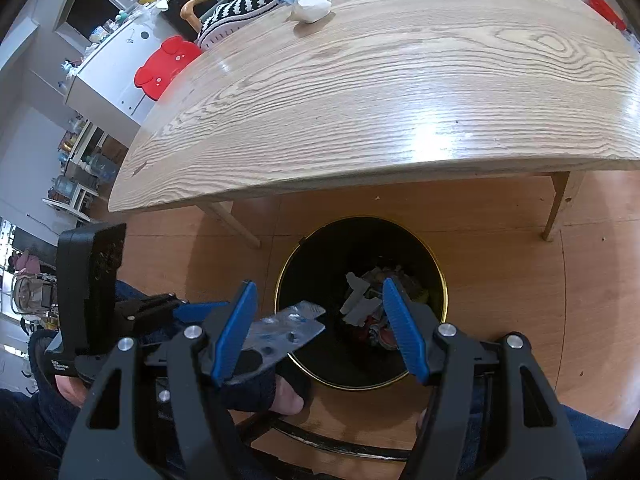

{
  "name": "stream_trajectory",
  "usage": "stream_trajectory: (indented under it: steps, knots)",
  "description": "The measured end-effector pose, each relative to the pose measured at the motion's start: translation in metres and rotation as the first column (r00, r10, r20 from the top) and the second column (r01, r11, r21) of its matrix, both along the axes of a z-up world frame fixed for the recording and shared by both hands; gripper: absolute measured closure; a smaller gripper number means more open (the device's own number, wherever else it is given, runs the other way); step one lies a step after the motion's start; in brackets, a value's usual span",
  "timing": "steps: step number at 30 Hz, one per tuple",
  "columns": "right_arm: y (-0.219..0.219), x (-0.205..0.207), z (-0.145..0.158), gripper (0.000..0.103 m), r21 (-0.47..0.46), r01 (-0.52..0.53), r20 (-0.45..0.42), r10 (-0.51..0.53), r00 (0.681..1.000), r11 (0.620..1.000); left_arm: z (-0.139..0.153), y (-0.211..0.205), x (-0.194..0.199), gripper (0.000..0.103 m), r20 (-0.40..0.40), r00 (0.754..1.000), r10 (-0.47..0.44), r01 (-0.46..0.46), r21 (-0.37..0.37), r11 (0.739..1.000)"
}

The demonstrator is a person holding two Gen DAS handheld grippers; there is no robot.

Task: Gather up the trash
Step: 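Carry the blister pack and doll over the bin and open both tools, then grasp the green-white cup with the left tool while the right tool grasps the blue wrapper and tissue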

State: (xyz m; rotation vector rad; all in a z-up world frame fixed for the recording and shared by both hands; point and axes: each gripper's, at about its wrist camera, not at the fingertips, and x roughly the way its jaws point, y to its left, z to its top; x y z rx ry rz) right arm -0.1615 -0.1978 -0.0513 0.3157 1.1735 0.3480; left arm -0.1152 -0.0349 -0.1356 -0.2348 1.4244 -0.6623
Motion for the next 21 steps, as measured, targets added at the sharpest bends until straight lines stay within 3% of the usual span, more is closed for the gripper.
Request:
stream_trajectory:
  steps: [7, 21]
  knots:
    - [0.001, 0.0, 0.003, 0.039, -0.013, -0.002, 0.011, 0.002, 1.0, 1.0, 0.001, -0.003, -0.003, 0.018, 0.026, 1.0, 0.01, -0.011, 0.022, 1.0]
    - [0.002, 0.001, 0.007, 0.039, -0.017, -0.001, 0.031, 0.001, 1.0, 1.0, 0.019, -0.004, -0.004, 0.018, 0.16, 0.987, -0.02, 0.005, 0.095, 0.995]
